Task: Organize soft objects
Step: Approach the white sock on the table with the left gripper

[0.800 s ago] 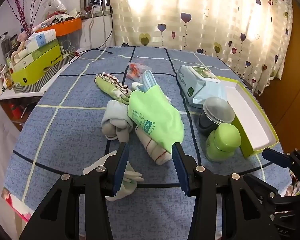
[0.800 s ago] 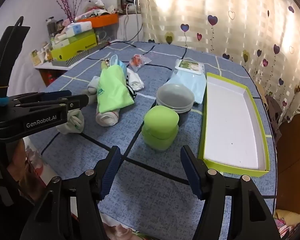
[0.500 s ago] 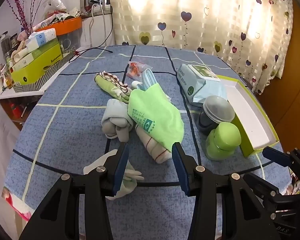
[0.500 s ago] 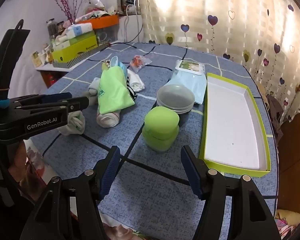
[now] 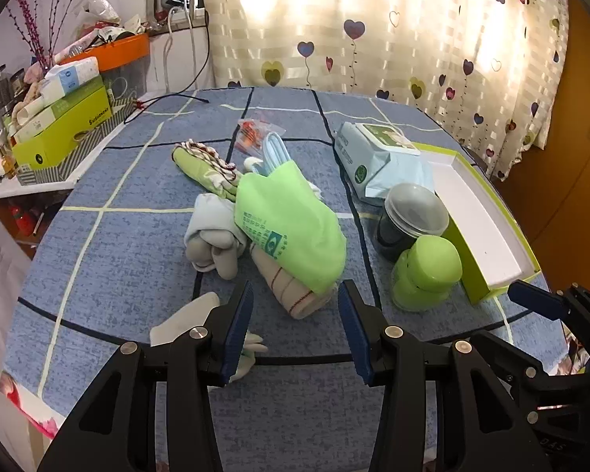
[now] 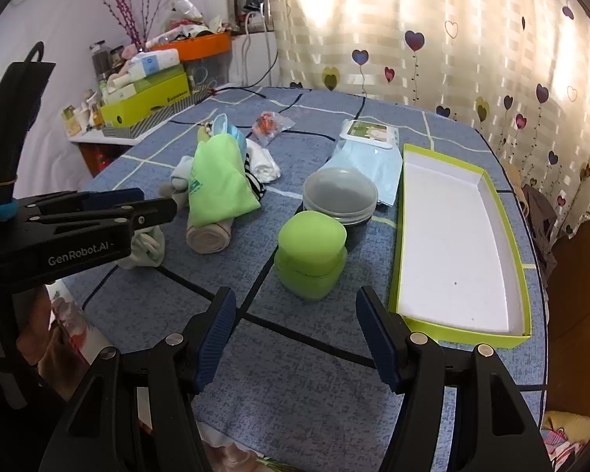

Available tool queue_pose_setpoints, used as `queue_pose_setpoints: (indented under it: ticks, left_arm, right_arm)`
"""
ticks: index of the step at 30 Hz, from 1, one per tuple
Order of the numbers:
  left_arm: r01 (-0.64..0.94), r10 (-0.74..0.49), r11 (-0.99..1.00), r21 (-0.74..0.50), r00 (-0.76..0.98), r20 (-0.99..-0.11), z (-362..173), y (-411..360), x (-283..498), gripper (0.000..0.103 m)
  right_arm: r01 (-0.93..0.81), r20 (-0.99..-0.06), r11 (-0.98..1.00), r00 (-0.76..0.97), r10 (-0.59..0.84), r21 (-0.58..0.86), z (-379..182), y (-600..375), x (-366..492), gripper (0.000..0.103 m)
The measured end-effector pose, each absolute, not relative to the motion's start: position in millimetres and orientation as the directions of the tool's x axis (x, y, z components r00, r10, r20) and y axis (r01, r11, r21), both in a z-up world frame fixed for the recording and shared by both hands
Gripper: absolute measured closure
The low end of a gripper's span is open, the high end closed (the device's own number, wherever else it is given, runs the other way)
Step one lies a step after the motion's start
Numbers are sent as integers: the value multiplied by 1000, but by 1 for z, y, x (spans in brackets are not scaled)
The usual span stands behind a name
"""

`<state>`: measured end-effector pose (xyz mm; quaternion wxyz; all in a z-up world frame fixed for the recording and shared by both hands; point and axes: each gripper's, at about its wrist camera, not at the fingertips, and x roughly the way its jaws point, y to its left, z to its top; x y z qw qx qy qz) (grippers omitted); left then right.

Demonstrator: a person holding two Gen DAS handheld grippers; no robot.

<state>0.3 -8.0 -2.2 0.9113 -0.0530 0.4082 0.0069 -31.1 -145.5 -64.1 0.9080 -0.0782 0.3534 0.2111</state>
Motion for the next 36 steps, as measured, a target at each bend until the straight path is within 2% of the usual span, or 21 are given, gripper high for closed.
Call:
queue_pose_setpoints:
  ticks: [9,20,36]
  left_arm:
    - [-44,-55,993,-110,654,-755,-6,-13,6,57]
    - [-16,-140,980,-196,645,-751,-9,-12,12,57]
    - [-28,-148,975,-220,655,-741,-8,-9,10,57]
  right_arm:
    - [-430,-664,903,672,327,9,-62,-149,-31,37]
    - [-429,-654,903,675,341,28,-61,-154,-31,36]
    - [-433,-648,900,673,357,46,-61,-160,-28,36]
